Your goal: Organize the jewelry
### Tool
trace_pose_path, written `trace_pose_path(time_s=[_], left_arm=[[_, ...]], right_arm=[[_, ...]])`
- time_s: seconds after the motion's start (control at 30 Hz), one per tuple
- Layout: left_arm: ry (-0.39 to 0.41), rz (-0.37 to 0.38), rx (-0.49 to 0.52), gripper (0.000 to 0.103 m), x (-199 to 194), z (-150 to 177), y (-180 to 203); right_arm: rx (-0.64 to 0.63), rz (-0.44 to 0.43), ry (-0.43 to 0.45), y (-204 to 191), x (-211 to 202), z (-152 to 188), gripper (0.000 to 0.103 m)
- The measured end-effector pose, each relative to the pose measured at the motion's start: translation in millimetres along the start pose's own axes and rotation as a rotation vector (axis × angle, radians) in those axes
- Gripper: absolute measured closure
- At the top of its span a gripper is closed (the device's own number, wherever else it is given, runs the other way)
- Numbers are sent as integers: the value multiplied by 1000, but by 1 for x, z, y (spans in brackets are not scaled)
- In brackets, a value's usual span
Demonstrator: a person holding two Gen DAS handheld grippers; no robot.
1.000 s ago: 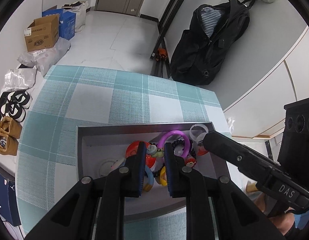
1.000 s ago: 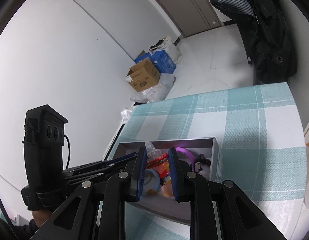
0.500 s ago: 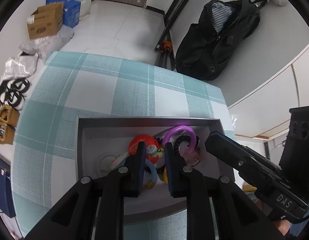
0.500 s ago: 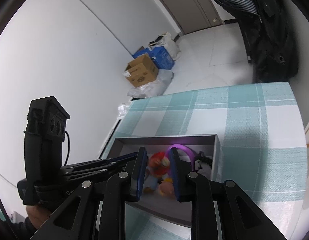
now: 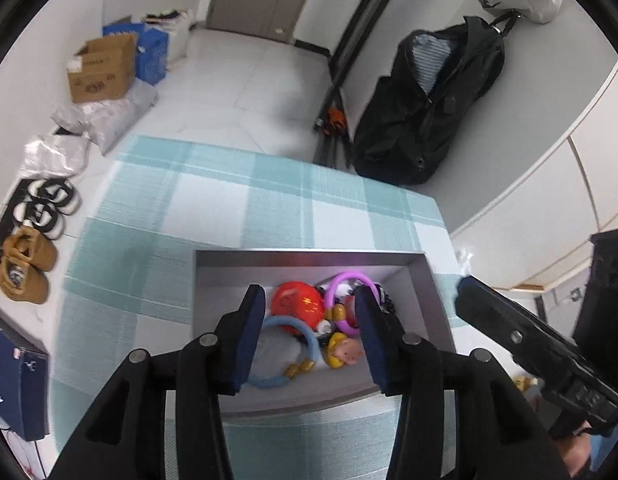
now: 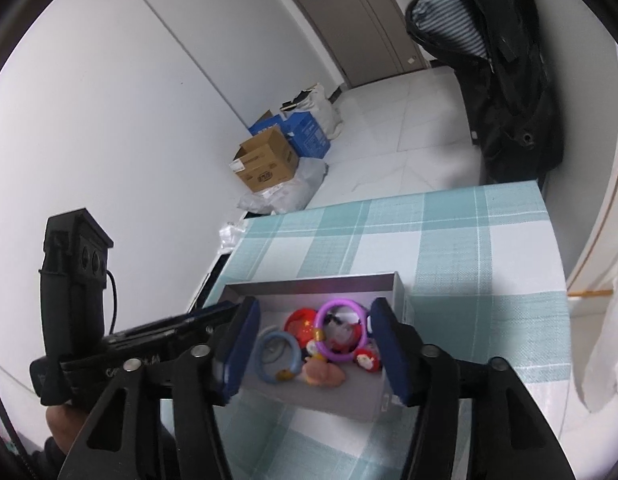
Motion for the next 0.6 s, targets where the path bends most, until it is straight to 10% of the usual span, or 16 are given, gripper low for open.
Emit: trace_pose_path(time_s=[0.2, 0.6], left_arm=[[78, -67, 23, 40, -19, 1, -2], [170, -153, 73, 32, -48, 10, -4]], right_arm=[[-95, 27, 19, -19, -15, 7, 27], [-165, 30, 56, -37, -26, 23, 9]])
Point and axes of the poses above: each gripper's, at about its wrist camera, not at the fingertips, and x roughly the way its jaws point, y to its right, z to its underside, the point moved 8 cm from there along x, roughly the way its jaws point, and after that the axes turned 7 degrees about -z, right-handed, at the moved point
